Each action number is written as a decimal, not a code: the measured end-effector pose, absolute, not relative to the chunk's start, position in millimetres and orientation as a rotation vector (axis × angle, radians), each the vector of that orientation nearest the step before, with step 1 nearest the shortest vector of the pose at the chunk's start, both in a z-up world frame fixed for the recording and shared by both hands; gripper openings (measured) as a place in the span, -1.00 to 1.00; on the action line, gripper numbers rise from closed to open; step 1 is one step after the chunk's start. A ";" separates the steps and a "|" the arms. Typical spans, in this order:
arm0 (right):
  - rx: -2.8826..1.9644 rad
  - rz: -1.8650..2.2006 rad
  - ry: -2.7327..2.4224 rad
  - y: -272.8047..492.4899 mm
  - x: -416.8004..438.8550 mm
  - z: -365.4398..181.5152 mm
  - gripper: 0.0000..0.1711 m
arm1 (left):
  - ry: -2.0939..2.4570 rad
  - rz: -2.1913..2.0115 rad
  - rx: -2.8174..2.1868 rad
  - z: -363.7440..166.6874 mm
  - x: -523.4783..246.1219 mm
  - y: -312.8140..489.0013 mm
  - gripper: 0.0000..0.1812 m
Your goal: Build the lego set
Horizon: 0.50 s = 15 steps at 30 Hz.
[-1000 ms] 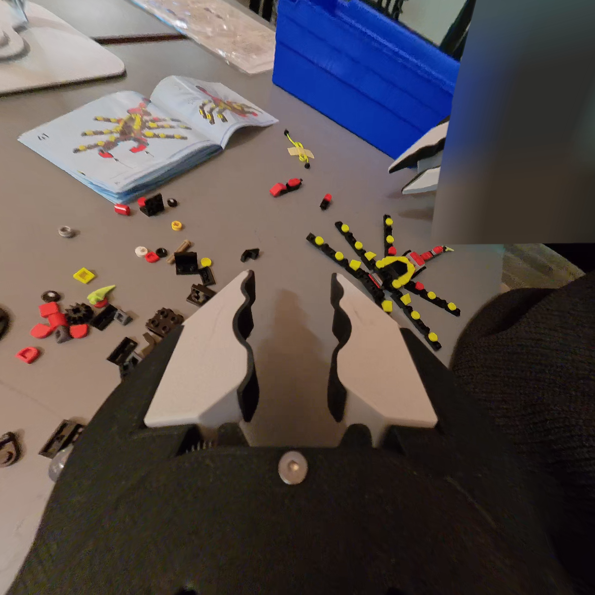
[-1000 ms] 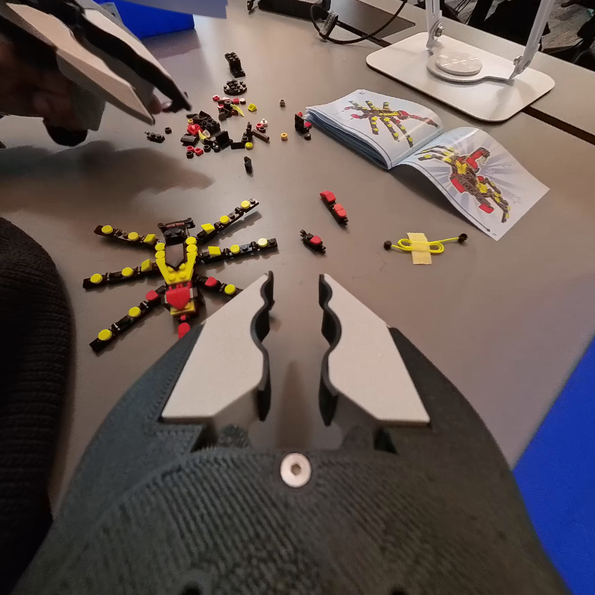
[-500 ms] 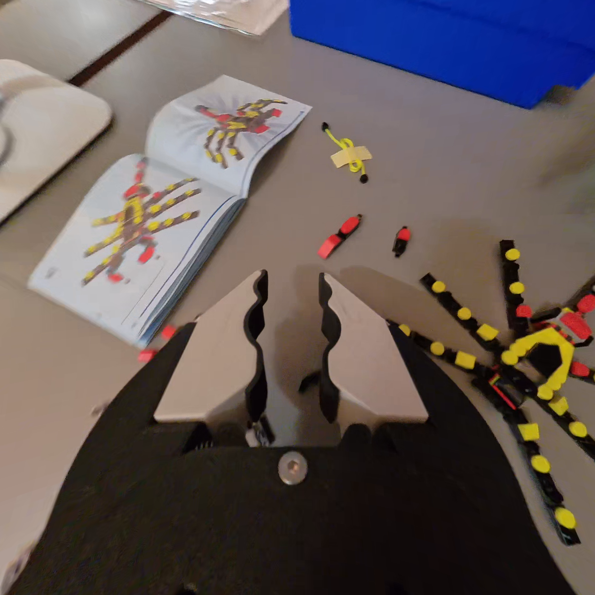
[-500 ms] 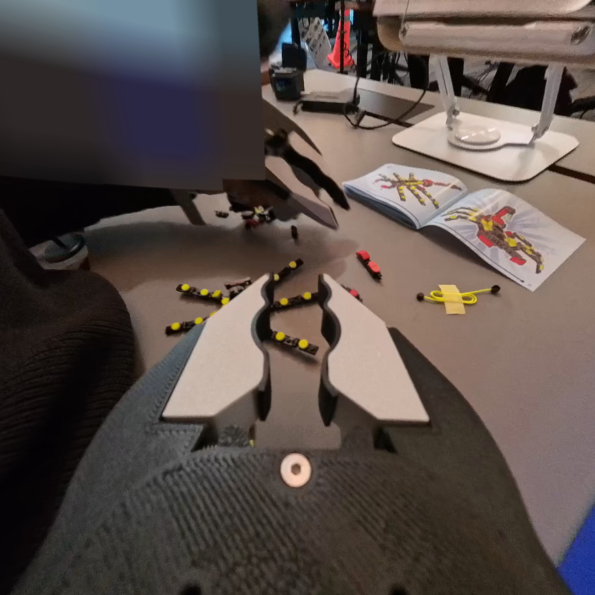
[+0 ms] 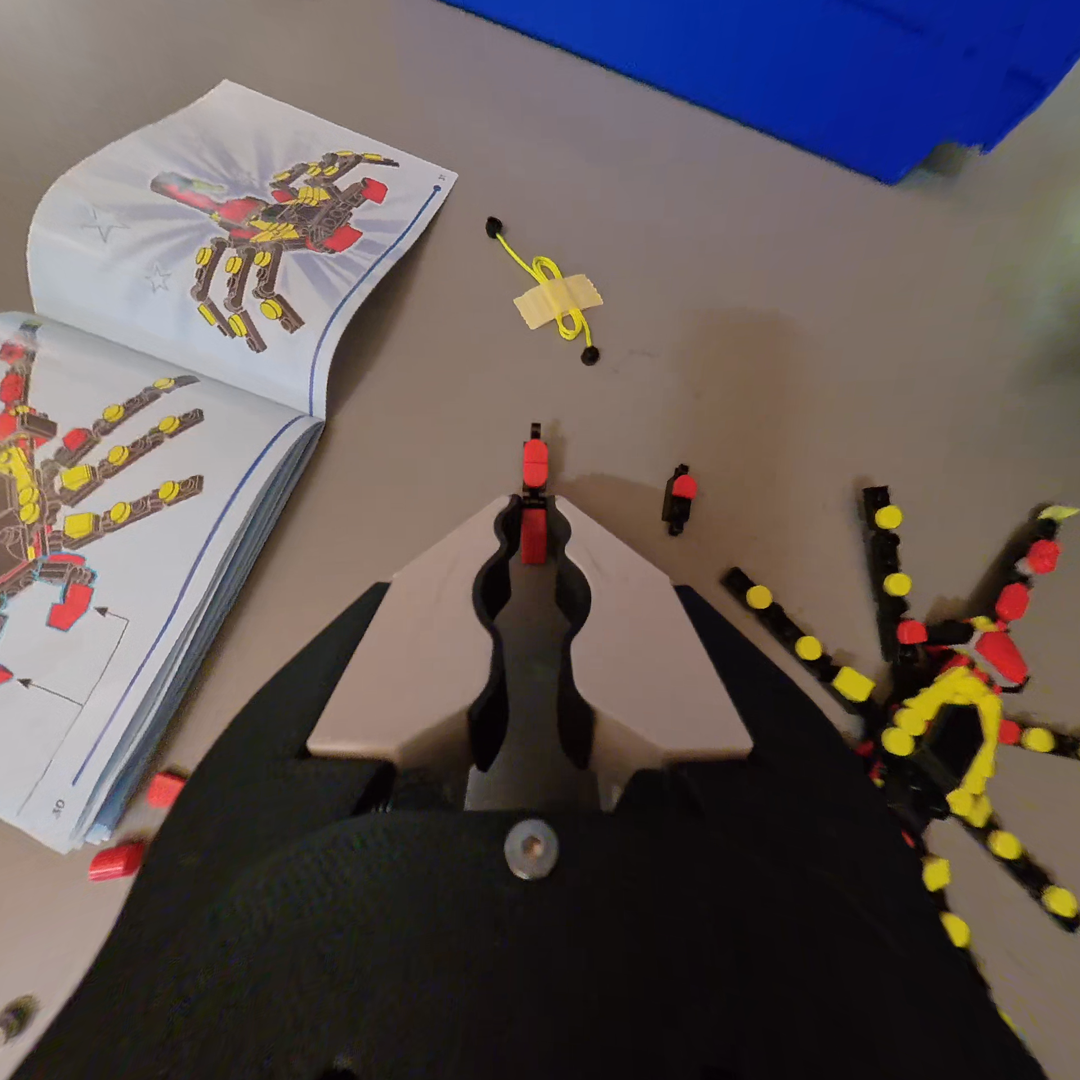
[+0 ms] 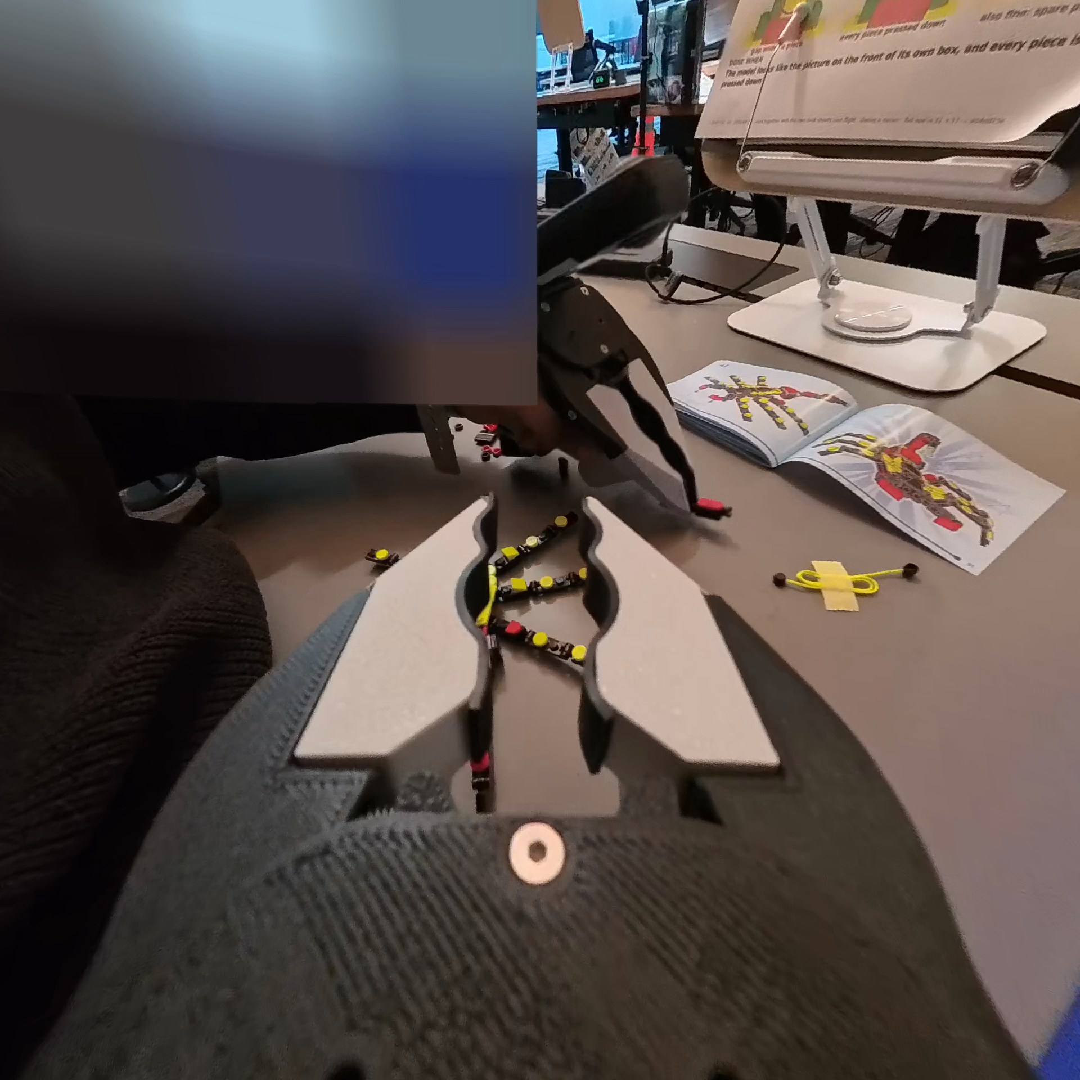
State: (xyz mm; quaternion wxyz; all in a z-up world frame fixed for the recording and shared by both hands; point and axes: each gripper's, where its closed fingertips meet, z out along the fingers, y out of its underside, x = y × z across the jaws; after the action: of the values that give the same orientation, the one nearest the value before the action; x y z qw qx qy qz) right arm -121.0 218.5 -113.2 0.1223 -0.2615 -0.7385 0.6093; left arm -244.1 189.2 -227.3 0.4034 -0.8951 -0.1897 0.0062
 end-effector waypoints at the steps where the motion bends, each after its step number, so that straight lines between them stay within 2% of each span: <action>1: -0.763 1.779 -2.155 218.4 -121.0 -113.3 -0.70 | -0.516 -0.029 -2.229 -224.0 -244.5 188.8 -0.95; 15: -0.787 1.774 -2.171 217.4 -122.7 -118.8 -0.70 | -0.737 -0.495 -1.895 -187.4 -247.5 182.4 -0.95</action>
State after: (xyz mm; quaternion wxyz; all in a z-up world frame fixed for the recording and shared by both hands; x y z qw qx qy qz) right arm -122.7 217.4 -118.8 0.1146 -0.2685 -0.7407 0.6051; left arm -247.5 182.4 -187.4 0.5009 -0.7838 -0.3048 -0.2046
